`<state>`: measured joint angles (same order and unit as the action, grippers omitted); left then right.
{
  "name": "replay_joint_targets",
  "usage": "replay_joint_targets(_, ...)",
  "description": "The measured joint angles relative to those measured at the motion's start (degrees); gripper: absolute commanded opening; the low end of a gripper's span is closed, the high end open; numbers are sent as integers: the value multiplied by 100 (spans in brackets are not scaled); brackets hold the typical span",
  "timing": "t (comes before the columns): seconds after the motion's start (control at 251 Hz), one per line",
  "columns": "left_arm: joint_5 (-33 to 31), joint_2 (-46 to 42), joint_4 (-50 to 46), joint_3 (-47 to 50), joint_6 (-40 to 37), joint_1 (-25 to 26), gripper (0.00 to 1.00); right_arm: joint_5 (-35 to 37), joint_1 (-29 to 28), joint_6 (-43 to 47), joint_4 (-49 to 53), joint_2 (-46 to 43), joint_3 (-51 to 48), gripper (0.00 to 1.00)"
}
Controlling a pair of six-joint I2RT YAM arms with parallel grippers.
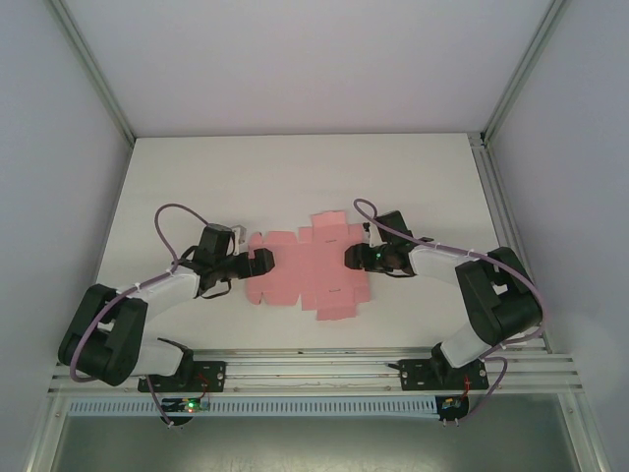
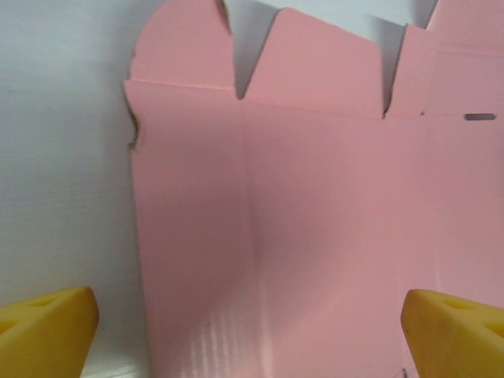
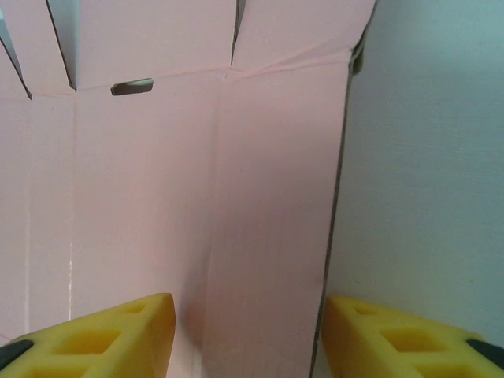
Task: Assemble paper box
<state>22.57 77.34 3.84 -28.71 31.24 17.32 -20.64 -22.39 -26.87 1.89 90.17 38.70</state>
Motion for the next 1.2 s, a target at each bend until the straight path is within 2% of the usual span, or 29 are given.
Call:
replay_joint_targets(0.136,317,9,380,109,238,0,79,20,0,-11,-72,0,-42,50)
replay_joint_targets(0.359,503,-374,588,173,507,0,60,39,11,-35,-247,20,-131,49)
replay_joint_targets(0.415,544,-501,625,175,564,0,48,17,13,-42,-310,0,-168,50)
replay_joint_targets(0.495,586,-638,715,208,605,-2,22,-9,13,-42,-413,-46,-232,49)
replay_joint_targets(0.591,592,-767,785,286,671,-2,0,-83,13,-24,-542,-127,-321,48)
replay_joint_targets(0.734,575,-1023,813,411,673,-2,0,-345,0,50,-671,-341,-525,44)
replay_joint_targets(0.874,573,-1504,933,601,699,-2,0,-791,0,201,-745,-1019,-719,42)
replay_joint_targets(1.117,535,-2990,1456,1130,1102,0,0,-1438,0,544,-1012,-2391,-857,43)
replay_joint_targets(1.201,516,-3499,1532,1200,1172,-2,0,-1460,0,693,-1062,-2815,-968,35)
